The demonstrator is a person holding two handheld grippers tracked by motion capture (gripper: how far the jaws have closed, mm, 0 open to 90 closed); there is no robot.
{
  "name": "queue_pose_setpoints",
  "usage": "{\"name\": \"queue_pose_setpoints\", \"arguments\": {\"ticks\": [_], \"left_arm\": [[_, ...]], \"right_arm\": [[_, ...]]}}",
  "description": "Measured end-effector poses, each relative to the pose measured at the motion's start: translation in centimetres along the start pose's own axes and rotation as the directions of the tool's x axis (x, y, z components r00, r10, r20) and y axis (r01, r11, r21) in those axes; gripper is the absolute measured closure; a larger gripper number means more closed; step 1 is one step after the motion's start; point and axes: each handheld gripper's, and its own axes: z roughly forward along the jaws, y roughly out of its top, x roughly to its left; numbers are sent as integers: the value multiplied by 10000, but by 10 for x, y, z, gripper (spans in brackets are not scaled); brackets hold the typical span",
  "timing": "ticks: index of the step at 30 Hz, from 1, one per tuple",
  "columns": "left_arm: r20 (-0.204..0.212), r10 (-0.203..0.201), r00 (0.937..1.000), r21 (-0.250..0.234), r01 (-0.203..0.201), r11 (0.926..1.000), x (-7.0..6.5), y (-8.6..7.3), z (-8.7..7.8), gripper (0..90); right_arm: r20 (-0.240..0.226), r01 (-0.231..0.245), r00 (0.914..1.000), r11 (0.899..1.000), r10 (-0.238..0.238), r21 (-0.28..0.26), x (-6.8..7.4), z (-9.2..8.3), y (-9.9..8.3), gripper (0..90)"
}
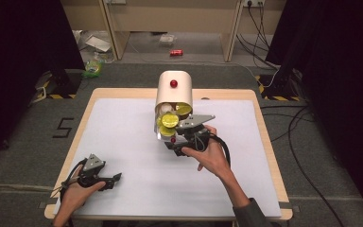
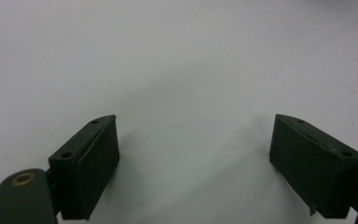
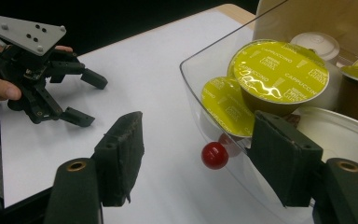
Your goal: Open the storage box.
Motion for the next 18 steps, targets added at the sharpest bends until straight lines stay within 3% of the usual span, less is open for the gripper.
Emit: {"name": "queue_pose_setpoints", "arguments": {"ticks": [18], "left_arm": [[-1, 0, 10000, 0, 0, 10000, 0, 0, 0, 149]], "right_arm": [[34, 93, 10000, 10000, -93, 6, 5, -1, -4, 361]]}}
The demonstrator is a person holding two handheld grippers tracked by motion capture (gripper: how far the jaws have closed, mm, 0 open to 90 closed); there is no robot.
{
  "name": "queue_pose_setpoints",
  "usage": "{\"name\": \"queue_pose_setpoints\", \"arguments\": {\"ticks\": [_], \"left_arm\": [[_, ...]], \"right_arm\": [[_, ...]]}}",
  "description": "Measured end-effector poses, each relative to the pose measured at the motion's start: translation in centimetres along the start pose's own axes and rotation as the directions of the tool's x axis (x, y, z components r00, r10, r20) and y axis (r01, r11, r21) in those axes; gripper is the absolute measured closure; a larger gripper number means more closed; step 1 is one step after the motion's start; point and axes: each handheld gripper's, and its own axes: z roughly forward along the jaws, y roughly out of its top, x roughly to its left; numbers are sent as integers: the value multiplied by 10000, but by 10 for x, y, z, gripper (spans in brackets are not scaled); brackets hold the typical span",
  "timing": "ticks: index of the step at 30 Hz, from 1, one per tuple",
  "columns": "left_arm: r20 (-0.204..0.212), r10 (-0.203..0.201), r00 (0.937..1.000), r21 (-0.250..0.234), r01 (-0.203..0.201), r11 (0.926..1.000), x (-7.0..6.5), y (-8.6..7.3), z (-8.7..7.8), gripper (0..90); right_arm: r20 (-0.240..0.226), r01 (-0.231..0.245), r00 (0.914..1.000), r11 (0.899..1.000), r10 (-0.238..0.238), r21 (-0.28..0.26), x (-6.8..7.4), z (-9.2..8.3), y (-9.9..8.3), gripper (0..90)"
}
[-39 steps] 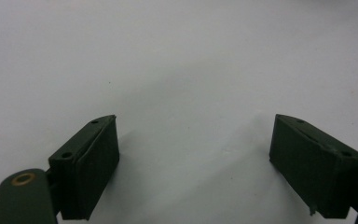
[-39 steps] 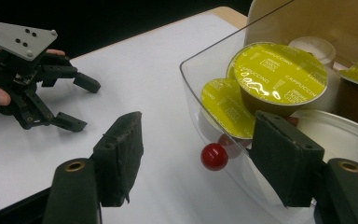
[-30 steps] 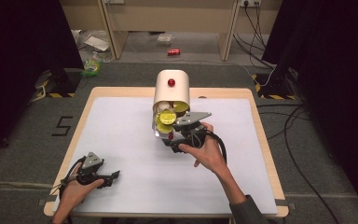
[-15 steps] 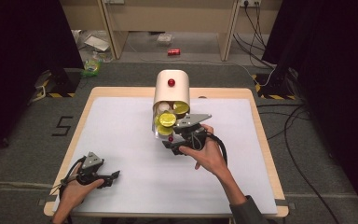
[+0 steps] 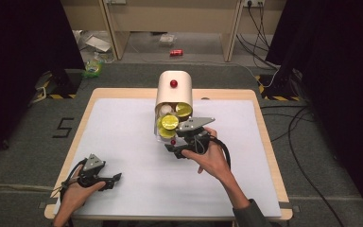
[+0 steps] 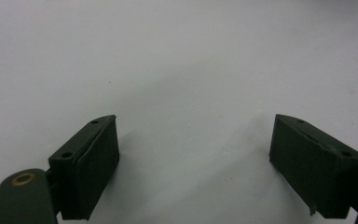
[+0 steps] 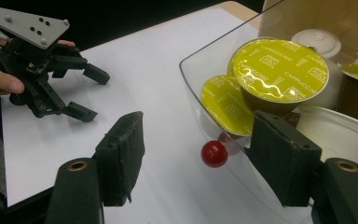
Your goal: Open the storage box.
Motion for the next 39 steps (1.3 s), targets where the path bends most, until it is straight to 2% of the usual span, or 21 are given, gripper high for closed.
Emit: {"name": "queue_pose_setpoints", "arguments": {"ticks": [18, 22, 29, 34, 39], "left_arm": [[4, -1, 10000, -1, 1, 10000, 0, 0, 0, 150], [3, 2, 10000, 3, -2, 10000, 0, 0, 0, 150], [2, 2, 10000, 14, -2, 10000, 0, 0, 0, 149], [5, -4, 10000, 16, 4, 10000, 0, 0, 0, 149], [5, -9, 10000, 13, 9, 10000, 0, 0, 0, 149]], "right_arm": [[-86, -7, 10000, 9999, 6, -105, 0, -2, -2, 361], [311, -26, 9995, 9988, 41, -493, -1, -5, 1, 357], [878, -2, 9961, 9965, 76, -840, -4, -8, 2, 354], [1280, 36, 9917, 9958, 82, -915, -6, -7, 4, 318], [1439, 27, 9895, 9953, 113, -966, -7, -3, 5, 277]]}}
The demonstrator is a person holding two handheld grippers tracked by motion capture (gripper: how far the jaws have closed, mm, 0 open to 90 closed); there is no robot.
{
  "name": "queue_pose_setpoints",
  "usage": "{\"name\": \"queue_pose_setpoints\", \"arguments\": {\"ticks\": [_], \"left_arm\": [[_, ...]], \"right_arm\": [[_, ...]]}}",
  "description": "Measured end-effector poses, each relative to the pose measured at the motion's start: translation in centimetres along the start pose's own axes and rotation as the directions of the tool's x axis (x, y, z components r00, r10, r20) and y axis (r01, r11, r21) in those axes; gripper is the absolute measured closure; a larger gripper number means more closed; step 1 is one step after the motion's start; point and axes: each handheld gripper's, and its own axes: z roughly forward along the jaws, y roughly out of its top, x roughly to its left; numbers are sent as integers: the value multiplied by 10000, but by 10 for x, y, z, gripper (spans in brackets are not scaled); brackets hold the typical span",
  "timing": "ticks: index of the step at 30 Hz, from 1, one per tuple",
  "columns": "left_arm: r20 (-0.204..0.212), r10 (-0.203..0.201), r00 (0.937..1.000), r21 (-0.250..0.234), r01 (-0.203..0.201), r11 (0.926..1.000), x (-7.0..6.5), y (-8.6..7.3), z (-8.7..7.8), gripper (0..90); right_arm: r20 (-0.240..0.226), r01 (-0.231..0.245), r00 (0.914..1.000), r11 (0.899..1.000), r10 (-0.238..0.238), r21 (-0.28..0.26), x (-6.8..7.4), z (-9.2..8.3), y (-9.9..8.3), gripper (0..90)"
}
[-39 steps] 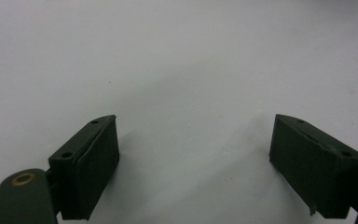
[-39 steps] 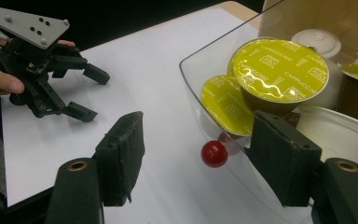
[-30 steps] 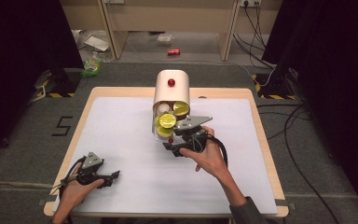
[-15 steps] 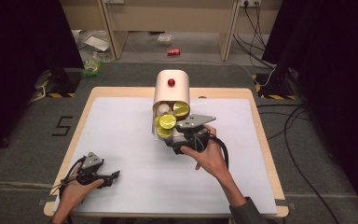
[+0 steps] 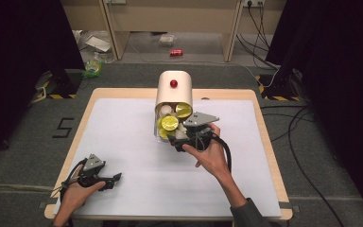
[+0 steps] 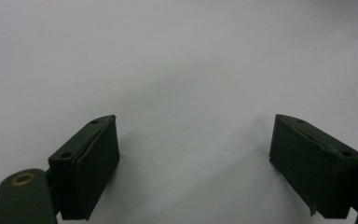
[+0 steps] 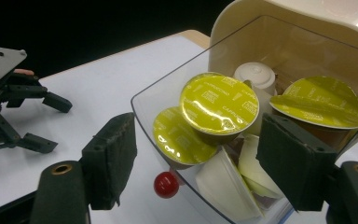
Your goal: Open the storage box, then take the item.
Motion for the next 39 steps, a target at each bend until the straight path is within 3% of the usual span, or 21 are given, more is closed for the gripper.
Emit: {"name": "queue_pose_setpoints", "arguments": {"ticks": [8, 21, 39], "left_arm": [[-4, 11, 10000, -3, -11, 10000, 0, 0, 0, 149], [-3, 9, 10000, -6, -9, 10000, 0, 0, 0, 148], [-3, 15, 10000, -17, -15, 10000, 0, 0, 0, 149]], "right_arm": [[322, -151, 9994, 9998, 154, -98, -2, 4, 1, 244], [551, 160, 9984, 9999, -157, -58, 3, 20, 9, 274], [685, 91, 9976, 9994, -114, 343, -3, 35, 6, 305]]}}
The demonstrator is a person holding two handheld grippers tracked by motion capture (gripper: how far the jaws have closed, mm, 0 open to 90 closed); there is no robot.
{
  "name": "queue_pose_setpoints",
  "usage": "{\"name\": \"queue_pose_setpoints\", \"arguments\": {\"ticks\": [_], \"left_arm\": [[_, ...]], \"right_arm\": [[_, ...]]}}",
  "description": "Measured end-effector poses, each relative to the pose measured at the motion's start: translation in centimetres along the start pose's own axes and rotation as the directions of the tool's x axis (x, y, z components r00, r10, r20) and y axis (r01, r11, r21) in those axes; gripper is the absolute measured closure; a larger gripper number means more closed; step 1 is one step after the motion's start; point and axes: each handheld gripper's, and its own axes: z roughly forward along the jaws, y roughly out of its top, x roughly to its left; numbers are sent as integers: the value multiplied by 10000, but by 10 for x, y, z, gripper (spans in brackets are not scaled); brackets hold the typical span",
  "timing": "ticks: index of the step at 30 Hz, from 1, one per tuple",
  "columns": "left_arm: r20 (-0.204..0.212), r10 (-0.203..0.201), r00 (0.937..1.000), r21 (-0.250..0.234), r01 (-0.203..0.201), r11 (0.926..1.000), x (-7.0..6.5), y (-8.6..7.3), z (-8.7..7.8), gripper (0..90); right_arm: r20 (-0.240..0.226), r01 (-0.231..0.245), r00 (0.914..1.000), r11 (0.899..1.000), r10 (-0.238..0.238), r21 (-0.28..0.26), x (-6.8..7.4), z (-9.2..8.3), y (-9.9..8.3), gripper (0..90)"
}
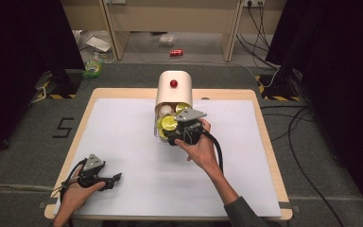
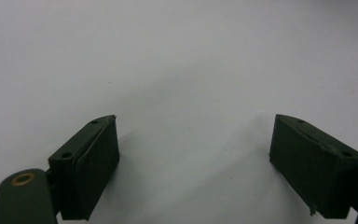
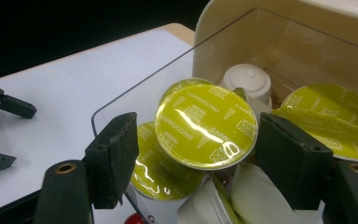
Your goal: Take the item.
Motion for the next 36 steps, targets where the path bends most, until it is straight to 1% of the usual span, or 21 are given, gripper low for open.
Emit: {"name": "queue_pose_setpoints", "arguments": {"ticks": [1, 4, 10, 12, 14, 17, 20, 22, 24, 27, 29, 31, 34, 36], "left_arm": [[3, -6, 10000, -3, 6, 10000, 0, 0, 0, 149], [3, -6, 10000, -3, 6, 10000, 0, 0, 0, 149], [5, 14, 10000, 13, -14, 10000, 0, 0, 0, 149], [8, -7, 10000, -2, 7, 10000, 0, 0, 0, 149], [9, -4, 10000, -3, 4, 10000, 0, 0, 0, 148], [12, -10, 10000, -5, 10, 10000, 0, 0, 0, 148], [8, 12, 10000, 14, -12, 10000, 0, 0, 0, 149], [12, -10, 10000, -4, 10, 10000, 0, 0, 0, 149], [14, -10, 10000, -2, 10, 10000, 0, 0, 0, 148], [14, -7, 10000, -7, 7, 10000, 0, 0, 0, 149], [22, -12, 10000, -1, 12, 10000, 0, 0, 0, 148], [22, -1, 10000, 10, 1, 10000, 0, 0, 0, 148], [26, -17, 10000, 1, 17, 10000, 0, 0, 0, 148], [39, -4, 10000, 11, 4, 10000, 1, 0, 0, 148]], "right_arm": [[-14, -63, 10000, 10000, 63, 8, 0, 1, 0, 305], [3, -40, 10000, 10000, 40, 44, -1, 4, -1, 309], [8, -148, 9999, 9999, 148, 7, -2, 10, -1, 313], [100, -19, 9999, 10000, 18, 71, -1, 12, 0, 313], [166, -39, 9999, 10000, 38, 59, -1, 12, 1, 314], [229, -141, 9996, 9999, 140, 78, -1, 12, 1, 332], [240, -68, 9997, 10000, 66, 54, -2, 12, 2, 363], [216, -131, 9997, 9999, 132, -52, -2, 11, 2, 379], [67, -217, 9997, 9997, 218, -94, -2, 10, 2, 381], [32, -206, 9998, 9997, 206, -89, -2, 9, 3, 382], [-31, -238, 9997, 9995, 238, -190, -2, 7, 4, 382], [-30, -187, 9998, 9993, 186, -320, -1, 5, 5, 383], [-203, -247, 9995, 9984, 237, -503, 0, -2, 9, 383], [-167, -136, 9998, 9980, 126, -615, 1, -6, 11, 383]]}}
